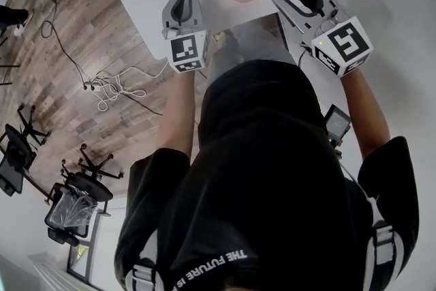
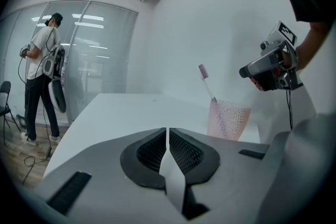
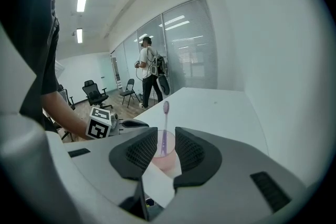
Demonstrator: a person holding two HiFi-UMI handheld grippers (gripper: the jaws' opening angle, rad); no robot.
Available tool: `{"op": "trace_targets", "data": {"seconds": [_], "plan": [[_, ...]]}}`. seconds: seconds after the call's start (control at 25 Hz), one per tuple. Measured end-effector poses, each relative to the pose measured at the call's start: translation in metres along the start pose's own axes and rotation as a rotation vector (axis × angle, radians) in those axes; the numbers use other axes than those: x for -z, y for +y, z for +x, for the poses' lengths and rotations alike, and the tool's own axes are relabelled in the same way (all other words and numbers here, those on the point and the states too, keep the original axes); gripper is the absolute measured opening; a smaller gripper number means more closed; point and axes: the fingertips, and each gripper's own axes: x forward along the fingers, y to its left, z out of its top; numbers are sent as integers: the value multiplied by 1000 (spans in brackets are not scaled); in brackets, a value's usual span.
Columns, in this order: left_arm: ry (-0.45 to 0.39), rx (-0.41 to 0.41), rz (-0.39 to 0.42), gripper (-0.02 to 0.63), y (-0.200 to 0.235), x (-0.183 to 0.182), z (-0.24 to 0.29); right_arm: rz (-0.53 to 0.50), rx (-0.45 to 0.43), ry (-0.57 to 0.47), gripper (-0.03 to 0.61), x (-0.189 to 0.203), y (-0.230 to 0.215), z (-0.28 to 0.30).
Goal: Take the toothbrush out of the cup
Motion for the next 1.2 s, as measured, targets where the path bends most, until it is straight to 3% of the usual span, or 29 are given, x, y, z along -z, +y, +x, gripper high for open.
{"op": "trace_targets", "data": {"seconds": [0.24,0.8,1.2], "plan": [[0,1,2,20,3,12,2,15,-35,-2,112,20,1,25],[-7,4,-14,19,-3,7,-1,52,-109,-22,112,27,-3,52],[5,-5,-11,18,3,13,-2,21,-130,-9,112,29,2,70]]}}
